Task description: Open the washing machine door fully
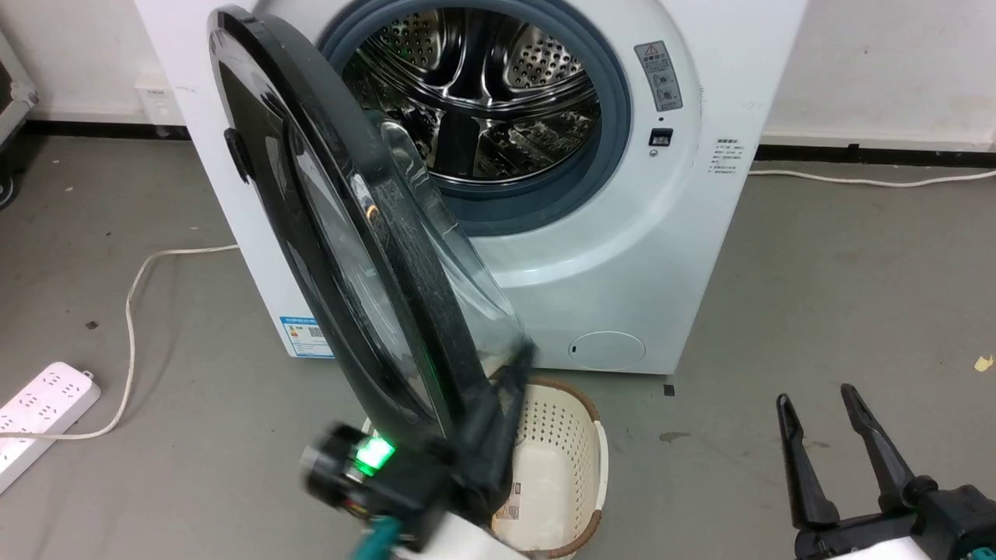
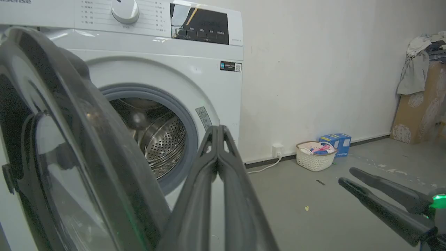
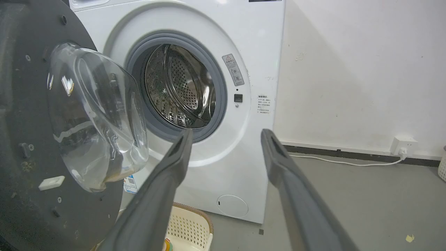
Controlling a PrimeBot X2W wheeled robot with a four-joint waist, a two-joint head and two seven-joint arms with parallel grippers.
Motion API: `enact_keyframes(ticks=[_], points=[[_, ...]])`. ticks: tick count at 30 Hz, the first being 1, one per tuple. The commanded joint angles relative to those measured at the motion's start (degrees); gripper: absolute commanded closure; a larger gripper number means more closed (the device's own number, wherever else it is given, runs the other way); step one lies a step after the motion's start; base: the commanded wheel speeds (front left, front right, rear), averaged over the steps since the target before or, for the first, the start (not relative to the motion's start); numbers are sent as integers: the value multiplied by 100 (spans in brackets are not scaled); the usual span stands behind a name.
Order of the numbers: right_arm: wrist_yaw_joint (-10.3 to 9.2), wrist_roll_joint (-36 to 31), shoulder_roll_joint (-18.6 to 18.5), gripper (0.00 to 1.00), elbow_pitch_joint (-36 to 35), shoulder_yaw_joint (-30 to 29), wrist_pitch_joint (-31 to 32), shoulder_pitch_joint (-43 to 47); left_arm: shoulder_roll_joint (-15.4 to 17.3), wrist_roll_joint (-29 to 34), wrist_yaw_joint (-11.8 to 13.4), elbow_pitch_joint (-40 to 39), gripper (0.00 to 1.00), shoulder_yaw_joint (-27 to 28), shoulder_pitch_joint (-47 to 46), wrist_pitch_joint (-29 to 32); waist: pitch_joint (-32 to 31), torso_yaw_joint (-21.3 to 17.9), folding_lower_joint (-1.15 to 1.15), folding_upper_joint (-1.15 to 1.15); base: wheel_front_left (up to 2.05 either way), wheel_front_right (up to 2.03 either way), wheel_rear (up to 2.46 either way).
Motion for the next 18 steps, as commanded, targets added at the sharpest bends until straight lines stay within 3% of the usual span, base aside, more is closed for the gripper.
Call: enact_keyframes(ticks=[1,7,18], points=[[5,43,26,0,16,-14,-26,-21,11,-50,-41,120,100,-92,105,123,13,4,0,0,0,0,0],[5,44,26,0,49,-17,-26,-29,11,-166,52,729,100,-348,251,567,56,40,0,0,0,0,0],[5,119,27,0,178,2,-26,23,61,-302,271,1426,100,-166,377,335,-4,341,0,0,0,0,0]])
